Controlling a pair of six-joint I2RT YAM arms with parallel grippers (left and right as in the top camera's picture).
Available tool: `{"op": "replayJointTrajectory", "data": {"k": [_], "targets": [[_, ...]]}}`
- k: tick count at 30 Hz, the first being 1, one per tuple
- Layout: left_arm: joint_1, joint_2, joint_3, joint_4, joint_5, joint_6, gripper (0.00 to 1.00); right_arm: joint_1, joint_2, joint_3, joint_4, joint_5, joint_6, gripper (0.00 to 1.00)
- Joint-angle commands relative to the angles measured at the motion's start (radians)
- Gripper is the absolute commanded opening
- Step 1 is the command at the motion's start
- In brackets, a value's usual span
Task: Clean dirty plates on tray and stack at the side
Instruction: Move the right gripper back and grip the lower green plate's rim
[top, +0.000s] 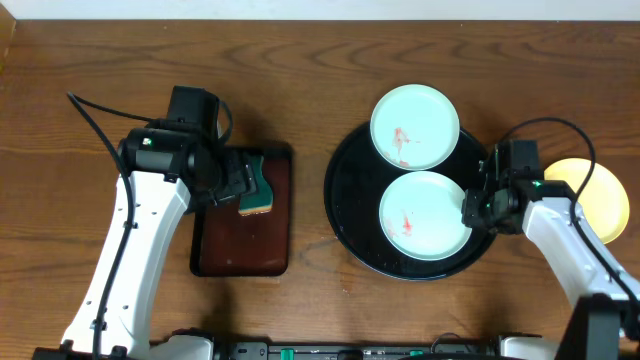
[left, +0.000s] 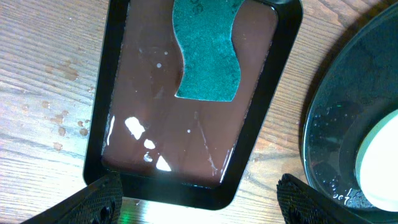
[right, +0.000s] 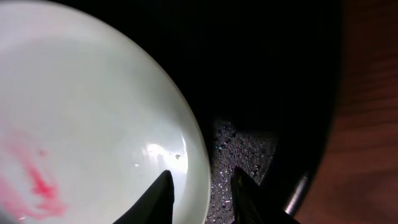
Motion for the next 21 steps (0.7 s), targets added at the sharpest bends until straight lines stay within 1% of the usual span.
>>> {"op": "replayJointTrajectory", "data": {"k": [1, 2, 3, 6, 8, 11, 16, 19, 21], "targets": [[0.003, -0.004, 0.005, -0.003, 0.002, 0.001, 0.80, -0.009, 0.073, -0.028, 0.013, -0.028, -0.021, 0.29], [0.003, -0.004, 0.005, -0.003, 0.002, 0.001, 0.80, -0.007, 0.094, -0.033, 0.027, -0.035, -0.022, 0.25], [0.003, -0.004, 0.005, -0.002, 0.002, 0.001, 0.80, -0.005, 0.116, -0.034, 0.042, -0.040, -0.022, 0.18], [0.003, -0.004, 0.005, 0.002, 0.002, 0.001, 0.81, -0.002, 0.159, -0.034, 0.093, -0.041, -0.023, 0.01], [0.003, -0.004, 0.005, 0.001, 0.002, 0.001, 0.80, -0.002, 0.160, -0.034, 0.127, -0.068, -0.051, 0.01], [0.003, -0.004, 0.005, -0.003, 0.002, 0.001, 0.80, 0.008, 0.148, -0.028, 0.173, -0.135, -0.141, 0.01], [0.003, -0.004, 0.005, -0.003, 0.002, 0.001, 0.80, 0.066, 0.140, -0.029, 0.177, -0.138, -0.210, 0.01], [0.003, -0.004, 0.005, -0.003, 0.002, 0.002, 0.80, 0.102, 0.140, -0.030, 0.176, -0.103, -0.191, 0.01], [0.003, -0.004, 0.005, -0.003, 0.002, 0.001, 0.80, 0.116, 0.140, -0.030, 0.174, -0.062, -0.142, 0.01]]}}
